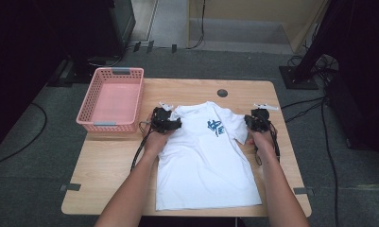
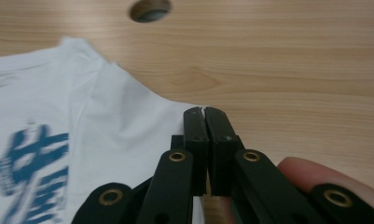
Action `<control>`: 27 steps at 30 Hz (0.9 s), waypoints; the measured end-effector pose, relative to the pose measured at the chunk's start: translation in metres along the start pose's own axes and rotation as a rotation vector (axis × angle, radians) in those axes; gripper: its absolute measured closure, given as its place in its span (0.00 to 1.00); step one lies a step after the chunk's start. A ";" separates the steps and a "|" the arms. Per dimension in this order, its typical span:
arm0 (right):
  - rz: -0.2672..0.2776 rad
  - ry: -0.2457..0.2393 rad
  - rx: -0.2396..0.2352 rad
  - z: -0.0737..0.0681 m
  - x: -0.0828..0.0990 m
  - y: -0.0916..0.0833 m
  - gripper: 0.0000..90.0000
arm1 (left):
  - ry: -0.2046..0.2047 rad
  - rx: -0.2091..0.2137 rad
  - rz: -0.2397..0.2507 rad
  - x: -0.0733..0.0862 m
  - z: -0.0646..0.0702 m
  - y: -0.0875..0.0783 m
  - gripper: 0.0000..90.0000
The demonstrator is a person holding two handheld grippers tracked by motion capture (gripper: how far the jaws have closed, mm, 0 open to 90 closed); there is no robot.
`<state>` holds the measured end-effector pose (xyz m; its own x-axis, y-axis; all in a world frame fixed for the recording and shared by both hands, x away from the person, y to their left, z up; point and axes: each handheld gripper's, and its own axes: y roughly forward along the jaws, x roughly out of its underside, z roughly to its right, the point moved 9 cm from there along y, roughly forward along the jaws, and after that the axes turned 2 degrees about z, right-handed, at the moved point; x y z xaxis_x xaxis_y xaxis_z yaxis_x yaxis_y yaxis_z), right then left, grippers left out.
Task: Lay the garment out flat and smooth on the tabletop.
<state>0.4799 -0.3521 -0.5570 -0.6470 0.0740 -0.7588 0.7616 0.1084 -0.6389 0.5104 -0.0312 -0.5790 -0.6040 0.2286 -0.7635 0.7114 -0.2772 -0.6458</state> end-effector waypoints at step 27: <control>-0.038 0.007 -0.051 0.018 0.013 0.011 0.62 | 0.001 0.002 0.001 0.000 0.000 0.000 0.31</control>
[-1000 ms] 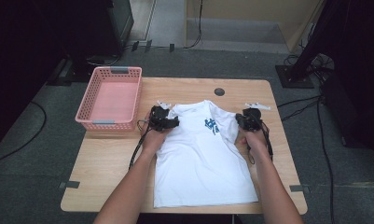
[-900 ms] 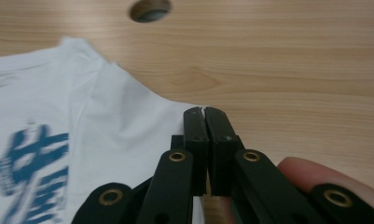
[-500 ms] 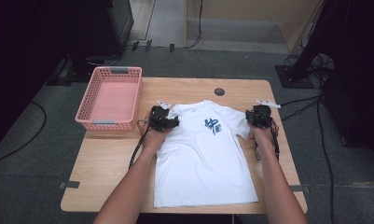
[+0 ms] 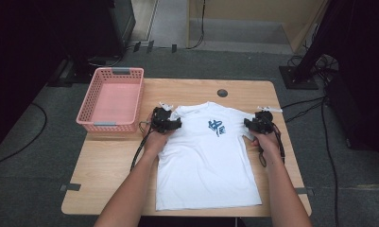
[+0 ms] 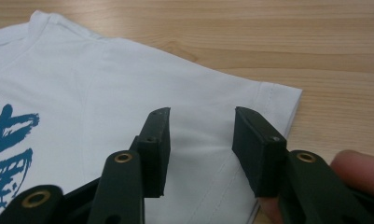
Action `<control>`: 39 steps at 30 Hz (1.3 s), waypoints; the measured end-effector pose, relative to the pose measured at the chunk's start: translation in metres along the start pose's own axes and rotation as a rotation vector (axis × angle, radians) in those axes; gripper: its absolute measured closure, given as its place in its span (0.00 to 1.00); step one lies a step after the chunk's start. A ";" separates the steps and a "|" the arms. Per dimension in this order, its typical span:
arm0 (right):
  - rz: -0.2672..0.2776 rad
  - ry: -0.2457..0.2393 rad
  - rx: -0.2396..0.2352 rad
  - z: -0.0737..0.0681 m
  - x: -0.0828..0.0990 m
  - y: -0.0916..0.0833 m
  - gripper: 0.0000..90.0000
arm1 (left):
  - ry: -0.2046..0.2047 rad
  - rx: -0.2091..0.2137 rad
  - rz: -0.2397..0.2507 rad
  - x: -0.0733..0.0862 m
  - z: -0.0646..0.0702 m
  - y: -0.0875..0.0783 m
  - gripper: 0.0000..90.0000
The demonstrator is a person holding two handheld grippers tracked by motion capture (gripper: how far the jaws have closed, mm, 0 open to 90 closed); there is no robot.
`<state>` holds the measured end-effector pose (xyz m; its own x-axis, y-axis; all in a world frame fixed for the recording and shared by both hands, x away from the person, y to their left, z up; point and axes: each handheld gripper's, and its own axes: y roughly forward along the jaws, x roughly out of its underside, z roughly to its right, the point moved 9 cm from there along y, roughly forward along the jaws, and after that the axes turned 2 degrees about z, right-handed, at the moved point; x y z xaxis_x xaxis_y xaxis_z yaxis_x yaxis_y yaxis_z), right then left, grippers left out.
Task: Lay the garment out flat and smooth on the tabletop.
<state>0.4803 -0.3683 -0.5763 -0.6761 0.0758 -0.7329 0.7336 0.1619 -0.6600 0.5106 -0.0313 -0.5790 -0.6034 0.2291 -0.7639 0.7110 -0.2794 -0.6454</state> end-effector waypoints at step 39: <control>0.026 -0.164 0.046 -0.093 0.009 0.026 0.12 | -0.126 0.084 0.053 -0.022 -0.016 -0.030 0.24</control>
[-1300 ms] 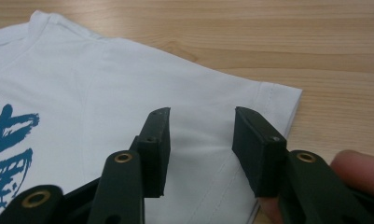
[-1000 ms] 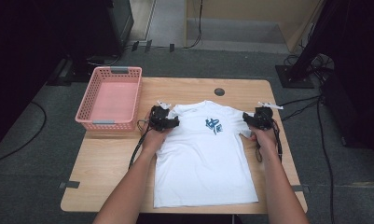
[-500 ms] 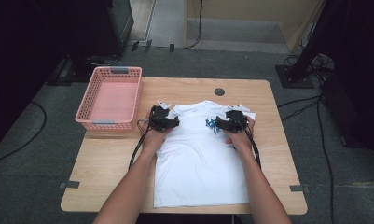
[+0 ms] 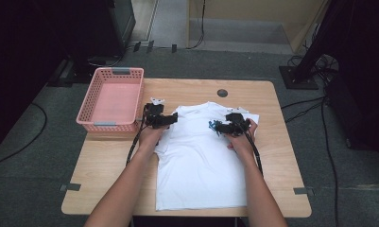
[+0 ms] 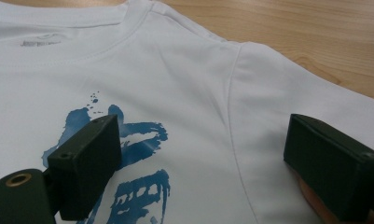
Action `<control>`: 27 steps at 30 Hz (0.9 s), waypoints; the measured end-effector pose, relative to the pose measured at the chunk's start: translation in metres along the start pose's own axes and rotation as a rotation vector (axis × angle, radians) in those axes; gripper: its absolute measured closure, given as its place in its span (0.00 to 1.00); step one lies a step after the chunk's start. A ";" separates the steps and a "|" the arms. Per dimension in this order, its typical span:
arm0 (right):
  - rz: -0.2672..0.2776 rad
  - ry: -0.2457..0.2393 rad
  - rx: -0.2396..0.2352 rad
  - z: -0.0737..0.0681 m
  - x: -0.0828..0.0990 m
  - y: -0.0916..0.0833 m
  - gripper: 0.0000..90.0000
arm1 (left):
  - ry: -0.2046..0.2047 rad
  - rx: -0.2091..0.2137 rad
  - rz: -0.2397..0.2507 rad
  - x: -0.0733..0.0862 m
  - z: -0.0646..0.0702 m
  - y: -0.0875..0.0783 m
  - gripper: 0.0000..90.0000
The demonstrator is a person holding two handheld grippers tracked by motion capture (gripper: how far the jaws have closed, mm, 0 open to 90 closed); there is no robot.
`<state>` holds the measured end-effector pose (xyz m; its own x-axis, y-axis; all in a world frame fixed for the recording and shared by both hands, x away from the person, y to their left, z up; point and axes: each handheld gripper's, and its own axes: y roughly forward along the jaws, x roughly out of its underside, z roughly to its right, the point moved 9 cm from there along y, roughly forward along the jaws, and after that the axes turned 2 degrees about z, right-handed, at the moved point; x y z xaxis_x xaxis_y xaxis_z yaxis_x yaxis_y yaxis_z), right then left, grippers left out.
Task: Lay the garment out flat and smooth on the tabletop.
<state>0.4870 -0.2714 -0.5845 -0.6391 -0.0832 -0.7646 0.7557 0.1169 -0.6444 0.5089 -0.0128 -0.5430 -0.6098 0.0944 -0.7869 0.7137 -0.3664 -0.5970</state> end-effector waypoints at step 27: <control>-0.029 0.004 -0.016 0.020 0.005 -0.001 0.04 | 0.024 0.030 -0.078 0.011 -0.002 -0.021 0.37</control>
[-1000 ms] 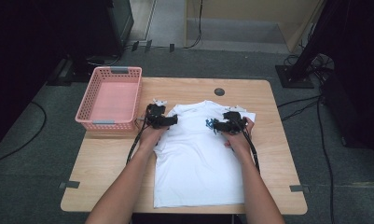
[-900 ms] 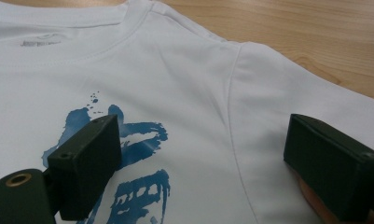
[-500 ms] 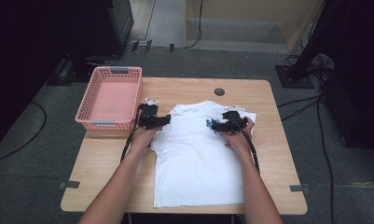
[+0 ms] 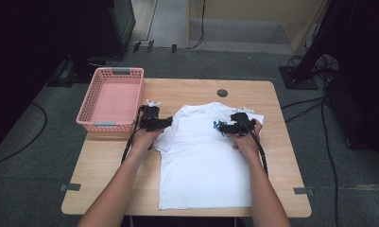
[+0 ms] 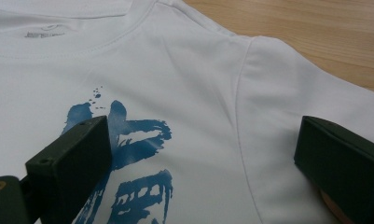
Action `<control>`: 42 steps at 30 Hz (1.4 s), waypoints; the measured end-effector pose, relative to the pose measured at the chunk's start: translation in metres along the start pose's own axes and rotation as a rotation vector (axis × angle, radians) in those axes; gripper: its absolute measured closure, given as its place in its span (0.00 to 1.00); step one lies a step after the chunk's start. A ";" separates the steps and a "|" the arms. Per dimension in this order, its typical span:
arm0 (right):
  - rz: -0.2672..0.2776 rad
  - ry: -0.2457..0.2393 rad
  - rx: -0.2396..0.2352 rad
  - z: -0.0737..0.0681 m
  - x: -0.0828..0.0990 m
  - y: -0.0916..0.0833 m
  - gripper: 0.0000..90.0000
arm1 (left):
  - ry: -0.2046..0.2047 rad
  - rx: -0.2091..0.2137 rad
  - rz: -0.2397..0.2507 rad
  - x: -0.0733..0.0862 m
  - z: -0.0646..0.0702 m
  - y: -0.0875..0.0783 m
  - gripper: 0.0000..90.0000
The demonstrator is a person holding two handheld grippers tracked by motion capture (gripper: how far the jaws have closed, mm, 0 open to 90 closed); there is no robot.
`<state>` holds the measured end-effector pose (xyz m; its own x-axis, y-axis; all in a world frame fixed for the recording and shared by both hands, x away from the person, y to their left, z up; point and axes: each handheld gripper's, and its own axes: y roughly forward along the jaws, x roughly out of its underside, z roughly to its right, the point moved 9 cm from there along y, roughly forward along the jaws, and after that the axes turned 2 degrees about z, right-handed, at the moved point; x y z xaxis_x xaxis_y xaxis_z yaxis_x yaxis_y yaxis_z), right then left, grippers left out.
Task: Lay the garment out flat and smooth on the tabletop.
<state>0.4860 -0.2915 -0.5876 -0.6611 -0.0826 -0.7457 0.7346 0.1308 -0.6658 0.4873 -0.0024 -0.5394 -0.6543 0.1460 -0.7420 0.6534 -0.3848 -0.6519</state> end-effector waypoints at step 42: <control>0.002 -0.006 -0.008 0.033 0.006 -0.008 0.06 | 0.075 0.131 -0.363 0.052 0.022 -0.017 0.89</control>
<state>0.4811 -0.3254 -0.5875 -0.6584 -0.0885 -0.7474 0.7349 0.1388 -0.6638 0.4341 -0.0083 -0.5634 -0.8012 0.3579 -0.4797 0.3275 -0.4086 -0.8519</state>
